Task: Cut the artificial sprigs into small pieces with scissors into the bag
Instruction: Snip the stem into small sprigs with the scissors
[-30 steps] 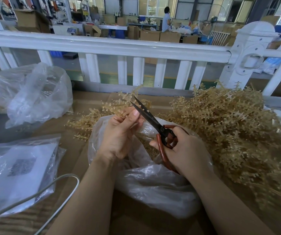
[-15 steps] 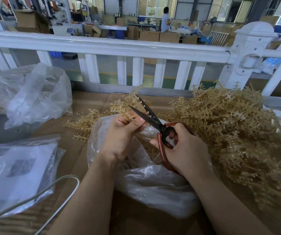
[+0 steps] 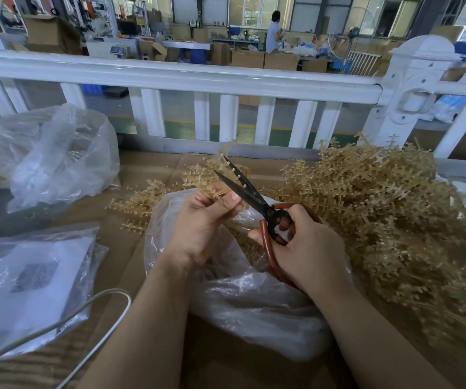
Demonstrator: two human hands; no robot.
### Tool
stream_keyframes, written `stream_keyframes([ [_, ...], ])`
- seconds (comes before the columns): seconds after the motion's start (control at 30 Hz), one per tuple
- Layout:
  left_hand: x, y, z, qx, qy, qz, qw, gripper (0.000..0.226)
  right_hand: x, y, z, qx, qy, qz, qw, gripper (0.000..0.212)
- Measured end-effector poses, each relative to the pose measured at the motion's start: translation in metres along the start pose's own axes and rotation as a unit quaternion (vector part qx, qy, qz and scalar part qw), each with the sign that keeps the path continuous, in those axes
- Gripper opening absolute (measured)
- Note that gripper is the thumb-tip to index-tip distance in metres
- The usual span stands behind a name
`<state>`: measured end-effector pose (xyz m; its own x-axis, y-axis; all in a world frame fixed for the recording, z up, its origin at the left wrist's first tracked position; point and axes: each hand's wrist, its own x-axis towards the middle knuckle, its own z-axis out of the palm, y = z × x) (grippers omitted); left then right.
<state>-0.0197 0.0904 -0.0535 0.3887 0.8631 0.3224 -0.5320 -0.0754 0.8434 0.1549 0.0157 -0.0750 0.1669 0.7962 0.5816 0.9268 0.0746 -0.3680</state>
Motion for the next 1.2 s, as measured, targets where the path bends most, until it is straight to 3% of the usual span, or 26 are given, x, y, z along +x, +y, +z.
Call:
stream_keyframes([
  [0.7, -0.0008, 0.0007, 0.0036, -0.030, -0.003, -0.053, 0.998, 0.007, -0.0014, 0.0010, 0.0011, 0.034, 0.021, -0.009, 0.999, 0.062],
  [0.87, 0.0000, 0.0024, -0.0010, -0.074, 0.000, -0.069, 0.995, 0.045, -0.0015, 0.0035, 0.0024, 0.045, 0.014, -0.010, 0.999, 0.062],
  [0.97, -0.0007, 0.0041, 0.0011, -0.049, 0.022, -0.065, 0.996, 0.051, -0.0010, 0.0035, 0.0018, 0.043, 0.000, -0.004, 0.999, 0.066],
  [1.13, -0.0014, 0.0067, 0.0035, -0.034, 0.043, -0.062, 0.997, 0.013, -0.0018, 0.0026, 0.0001, 0.036, -0.001, -0.016, 0.999, 0.064],
  [1.2, -0.0009, 0.0071, 0.0035, -0.027, 0.051, -0.057, 0.997, 0.008, -0.0019, 0.0025, 0.0000, 0.035, -0.004, -0.019, 0.999, 0.062],
])
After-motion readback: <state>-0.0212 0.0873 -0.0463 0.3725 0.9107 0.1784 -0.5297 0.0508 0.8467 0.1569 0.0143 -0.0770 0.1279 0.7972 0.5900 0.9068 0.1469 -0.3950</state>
